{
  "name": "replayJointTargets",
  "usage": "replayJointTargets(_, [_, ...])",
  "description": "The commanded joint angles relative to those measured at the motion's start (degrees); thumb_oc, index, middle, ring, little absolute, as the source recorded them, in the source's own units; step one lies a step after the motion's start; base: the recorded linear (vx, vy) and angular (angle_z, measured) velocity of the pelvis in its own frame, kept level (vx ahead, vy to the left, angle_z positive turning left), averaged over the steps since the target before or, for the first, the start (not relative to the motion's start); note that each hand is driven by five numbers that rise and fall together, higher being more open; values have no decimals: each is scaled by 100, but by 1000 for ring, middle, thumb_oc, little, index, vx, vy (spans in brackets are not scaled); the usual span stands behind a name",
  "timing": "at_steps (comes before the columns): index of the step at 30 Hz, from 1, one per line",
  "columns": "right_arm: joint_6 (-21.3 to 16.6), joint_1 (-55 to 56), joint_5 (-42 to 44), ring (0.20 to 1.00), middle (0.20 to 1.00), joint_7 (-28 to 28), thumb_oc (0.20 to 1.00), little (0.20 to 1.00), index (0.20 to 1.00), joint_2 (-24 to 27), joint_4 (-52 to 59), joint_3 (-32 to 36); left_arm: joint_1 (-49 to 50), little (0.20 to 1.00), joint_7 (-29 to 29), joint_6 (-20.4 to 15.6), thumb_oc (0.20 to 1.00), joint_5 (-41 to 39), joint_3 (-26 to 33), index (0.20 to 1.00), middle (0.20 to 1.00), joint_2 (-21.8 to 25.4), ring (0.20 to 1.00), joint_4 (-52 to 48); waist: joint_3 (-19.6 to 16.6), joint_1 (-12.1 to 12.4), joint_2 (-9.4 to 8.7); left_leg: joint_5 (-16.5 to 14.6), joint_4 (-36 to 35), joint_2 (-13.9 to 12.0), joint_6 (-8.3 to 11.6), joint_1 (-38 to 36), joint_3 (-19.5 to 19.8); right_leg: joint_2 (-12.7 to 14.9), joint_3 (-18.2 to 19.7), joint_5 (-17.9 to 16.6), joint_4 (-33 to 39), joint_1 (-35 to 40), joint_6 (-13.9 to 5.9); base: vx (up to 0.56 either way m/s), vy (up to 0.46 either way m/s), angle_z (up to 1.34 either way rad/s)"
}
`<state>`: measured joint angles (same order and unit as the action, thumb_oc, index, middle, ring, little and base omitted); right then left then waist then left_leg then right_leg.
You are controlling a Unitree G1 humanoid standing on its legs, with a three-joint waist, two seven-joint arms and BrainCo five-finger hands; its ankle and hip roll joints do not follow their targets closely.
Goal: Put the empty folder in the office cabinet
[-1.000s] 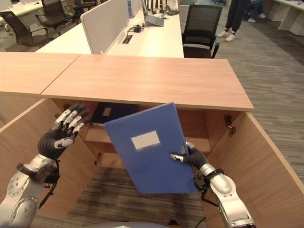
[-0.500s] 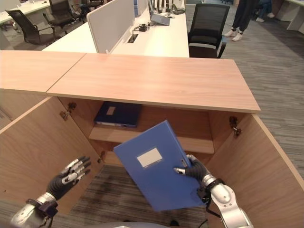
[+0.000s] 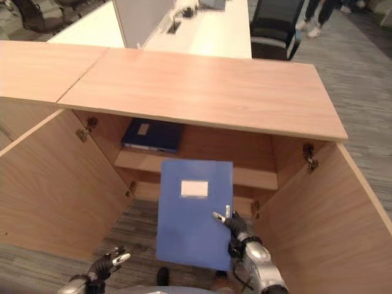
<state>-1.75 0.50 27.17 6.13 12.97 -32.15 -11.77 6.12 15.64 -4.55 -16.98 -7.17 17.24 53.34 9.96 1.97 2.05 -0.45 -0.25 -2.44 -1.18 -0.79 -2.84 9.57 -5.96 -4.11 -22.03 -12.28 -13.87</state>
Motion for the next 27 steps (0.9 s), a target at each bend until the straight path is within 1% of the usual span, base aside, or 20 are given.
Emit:
replayJointTargets(1, [-347,-197,893,200,200,-81,200,200,200,-159,689,107,92,1000,-233,-128,1000,523,-128,1000,1000,234,1000,-26,-60,55,-203,-569,-475,39,145,-856,62,472,-649,162,801,303,89,330,-200,-17])
replayJointTargets(3, [-408,-286,1051,200,200,-119,200,200,200,-149,580,135,30,1000,-234,-145,1000,654,-220,1000,1000,211,1000,148,-38,10,-217,-677,-475,10,237,-966,36,565,-859,-138,1645,284,125,314,-253,-18])
replayJointTargets(4, [-414,-320,1091,200,200,-137,200,200,200,-123,495,201,-25,1000,-267,-168,1000,733,-218,1000,1000,170,1000,310,-42,-80,-238,-755,-475,-27,312,-1060,39,691,-820,-456,1998,104,29,283,-229,-24])
replayJointTargets(6, [-456,-195,1190,200,200,-148,200,200,200,-50,505,403,-59,1000,-278,-217,1000,843,-150,1000,1000,168,1000,501,-141,-189,-293,-902,-475,-11,389,-1211,169,642,-556,-618,2291,118,4,324,-239,5])
replayJointTargets(9, [-495,-85,1260,200,200,-136,200,200,200,54,465,547,-46,1000,-370,-197,1000,947,-64,1000,1000,152,1000,802,-250,-261,-235,-912,-475,-209,502,-1263,240,512,-567,-618,2343,256,100,256,-293,62])
replayJointTargets(10, [-459,18,1440,200,200,-92,200,200,200,151,390,610,-47,1000,-392,-147,1000,852,9,1000,1000,144,1000,974,-349,-316,-121,-817,-475,-551,654,-1271,270,289,-566,-420,2287,312,231,189,-325,46])
replayJointTargets(12, [-454,70,1472,200,200,-89,200,200,200,223,296,624,-58,1000,-393,-122,1000,762,72,1000,1000,145,1000,1035,-399,-330,-26,-691,-475,-794,785,-1280,238,114,-602,-237,2286,376,343,194,-340,5])
replayJointTargets(13, [-450,107,1491,200,200,-81,200,200,200,303,233,659,-62,1000,-390,-98,1000,700,125,1000,1000,136,1000,1060,-416,-324,57,-446,-360,-990,910,-1239,227,-49,-670,-107,2338,490,437,116,-203,5])
replayJointTargets(14, [-450,108,1492,200,200,-80,200,200,200,306,232,659,-61,1000,-390,-98,1000,700,124,1000,1000,134,1000,1060,-415,-331,66,-447,-360,-1002,917,-1239,234,-58,-680,-105,2343,497,442,158,-279,-16])
replayJointTargets(15, [-465,181,1536,200,200,-74,200,200,200,357,124,727,-66,1000,-387,-78,1000,654,167,1000,1000,123,1000,1120,-428,-333,130,-135,-69,-1192,1048,-1136,311,-233,-715,32,2442,692,563,123,-190,-10])
replayJointTargets(16, [-461,204,1546,200,200,-78,200,200,200,374,112,749,-61,1000,-377,-69,1000,653,173,1000,1000,115,1000,1140,-425,-330,146,19,90,-1240,1082,-1092,344,-298,-714,91,2480,770,611,221,-317,14])
replayJointTargets(17, [-469,300,1585,200,200,-88,200,200,200,430,93,863,-65,1000,-349,-65,1000,756,142,1000,1000,108,1000,1149,-347,-336,184,642,716,-1347,1190,-793,469,-418,-745,281,2582,1059,763,153,-225,20])
replayJointTargets(19, [-466,313,1589,200,200,-102,200,200,200,493,179,919,-112,1000,-342,-39,1000,772,96,1000,1000,99,1000,1106,-212,-339,84,950,1362,-1218,1158,-378,605,-371,-749,340,2607,1191,867,76,-162,32])
replayJointTargets(21, [-451,291,1529,200,200,-114,200,200,200,531,215,924,-125,1000,-366,-43,1000,839,104,1000,1000,111,1000,1111,-127,-353,15,961,1663,-1198,1128,-132,560,-299,-747,423,2635,1320,874,71,-31,13])
replayJointTargets(22, [-442,234,1487,200,200,-140,200,200,200,558,221,921,-144,1000,-376,-52,1000,896,91,1000,1000,107,1000,1119,-79,-314,-18,815,1482,-1259,1115,48,466,-194,-749,465,2670,1422,810,165,85,9])
replayJointTargets(23, [-452,182,1486,200,200,-172,200,200,200,539,247,920,-122,1000,-397,-59,1000,968,52,1000,1000,61,1000,1131,-92,-260,-56,502,1049,-1264,1089,154,380,-100,-769,486,2702,1497,730,209,141,23])
replayJointTargets(24, [-466,152,1509,200,200,-209,200,200,200,538,285,915,-113,1000,-417,-67,1000,1000,-4,1000,1000,32,1000,1116,-94,-178,-61,372,627,-1213,1061,242,354,-57,-745,522,2703,1554,682,242,170,41])
replayJointTargets(25, [-496,74,1468,200,200,-266,200,200,200,534,364,867,-71,1000,-514,-55,1000,1076,-104,1000,1000,-18,1000,1074,-100,-18,1,459,85,-1056,1040,475,485,-87,-706,566,2703,1605,663,162,115,22])
replayJointTargets(26, [-494,82,1465,200,200,-270,200,200,200,534,369,870,-66,1000,-519,-53,1000,1079,-109,1000,1000,-20,1000,1071,-99,-6,-3,467,50,-1053,1040,440,468,-81,-697,580,2703,1616,661,134,100,7])
replayJointTargets(27, [-463,-71,1464,200,200,-268,200,200,200,484,268,772,0,1000,-552,-105,1000,1063,-196,1000,1000,-54,1000,1046,-135,58,24,411,-214,-972,1051,364,642,-128,-587,595,2703,1633,650,93,84,-12])
